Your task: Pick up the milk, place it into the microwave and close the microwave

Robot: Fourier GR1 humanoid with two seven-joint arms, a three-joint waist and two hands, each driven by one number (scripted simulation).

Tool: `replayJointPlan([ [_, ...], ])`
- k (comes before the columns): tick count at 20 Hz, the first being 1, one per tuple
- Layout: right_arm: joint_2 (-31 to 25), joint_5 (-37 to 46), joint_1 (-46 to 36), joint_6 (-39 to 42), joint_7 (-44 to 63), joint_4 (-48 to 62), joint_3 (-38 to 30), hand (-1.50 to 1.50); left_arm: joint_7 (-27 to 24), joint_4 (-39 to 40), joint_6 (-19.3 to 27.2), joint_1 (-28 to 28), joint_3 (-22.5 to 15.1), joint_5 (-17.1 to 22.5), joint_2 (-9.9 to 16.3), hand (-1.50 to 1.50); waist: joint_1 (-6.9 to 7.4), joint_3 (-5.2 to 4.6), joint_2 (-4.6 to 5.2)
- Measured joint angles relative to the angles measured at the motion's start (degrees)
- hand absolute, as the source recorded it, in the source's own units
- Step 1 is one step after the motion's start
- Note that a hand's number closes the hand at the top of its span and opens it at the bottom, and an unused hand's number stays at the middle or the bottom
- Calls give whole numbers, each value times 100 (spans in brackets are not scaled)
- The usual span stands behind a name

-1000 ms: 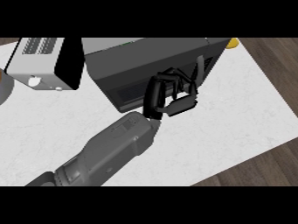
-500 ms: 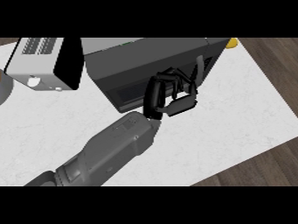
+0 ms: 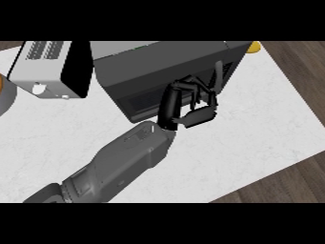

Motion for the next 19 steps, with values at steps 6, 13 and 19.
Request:
replayJointPlan([
  [6,-81,-222,28,108,44,-69,30,-150,211,72,130,-121,-212,91,-5,150,56,-9,-30],
  [13,-247,-405,131,90,95,-159,-106,-150,404,59,166,-189,-417,313,-10,150,207,-33,-69],
  [19,-361,-539,315,75,146,-237,-210,-150,402,38,-15,-190,-517,503,-7,-150,323,-43,-85],
])
